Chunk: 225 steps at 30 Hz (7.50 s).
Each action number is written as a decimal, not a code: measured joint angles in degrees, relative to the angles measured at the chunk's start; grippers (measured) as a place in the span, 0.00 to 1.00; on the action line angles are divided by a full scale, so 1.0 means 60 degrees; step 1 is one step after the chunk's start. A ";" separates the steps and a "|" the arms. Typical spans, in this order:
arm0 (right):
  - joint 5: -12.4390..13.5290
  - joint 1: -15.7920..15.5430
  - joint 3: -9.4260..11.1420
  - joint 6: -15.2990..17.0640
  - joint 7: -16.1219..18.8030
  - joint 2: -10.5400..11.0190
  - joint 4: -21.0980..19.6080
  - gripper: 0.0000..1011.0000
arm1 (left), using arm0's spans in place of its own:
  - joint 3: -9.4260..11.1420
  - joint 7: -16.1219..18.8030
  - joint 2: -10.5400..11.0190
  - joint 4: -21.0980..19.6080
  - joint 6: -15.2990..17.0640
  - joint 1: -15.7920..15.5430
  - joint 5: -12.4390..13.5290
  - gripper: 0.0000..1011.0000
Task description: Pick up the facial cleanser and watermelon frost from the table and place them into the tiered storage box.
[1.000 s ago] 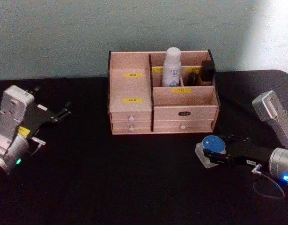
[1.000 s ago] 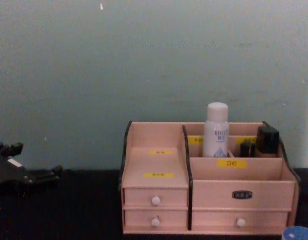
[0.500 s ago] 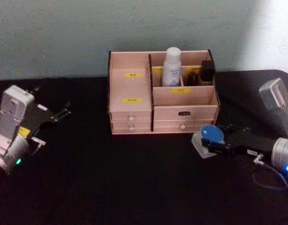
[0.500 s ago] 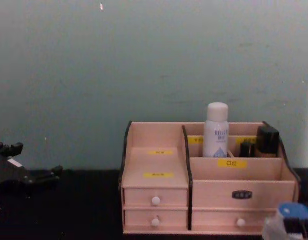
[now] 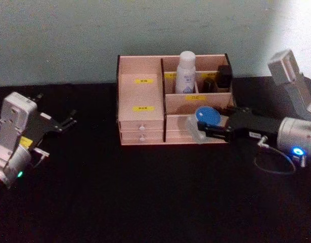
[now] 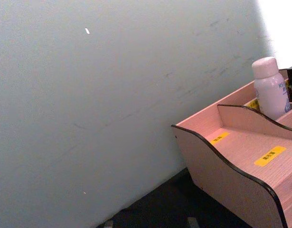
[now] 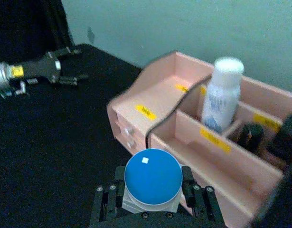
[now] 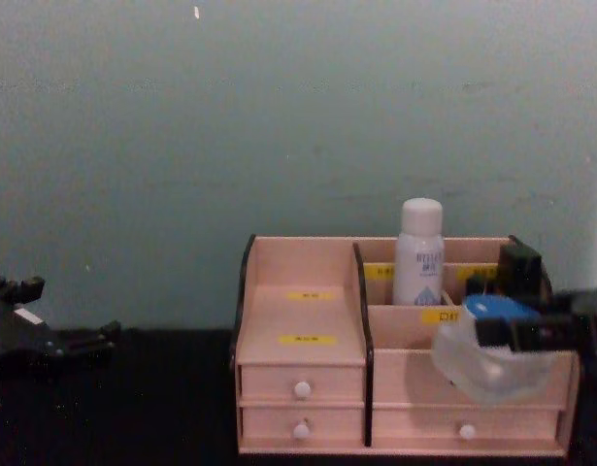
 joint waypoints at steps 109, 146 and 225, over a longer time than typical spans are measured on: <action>-0.1870 0.4585 -0.1841 -0.0642 0.0285 -0.4281 0.6346 0.72 | 0.0000 0.0000 -0.0001 0.0000 0.0000 0.0000 0.0000 0.99; -0.0718 0.2506 -0.0857 0.0405 0.0382 -0.2130 0.2076 0.99 | 0.0000 0.0000 -0.0001 0.0000 0.0000 -0.0001 0.0000 0.99; -0.2361 -0.1377 0.1710 0.0252 -0.6047 -0.1706 0.0409 0.99 | 0.0000 0.0000 0.0000 0.0000 0.0000 -0.0001 0.0001 0.99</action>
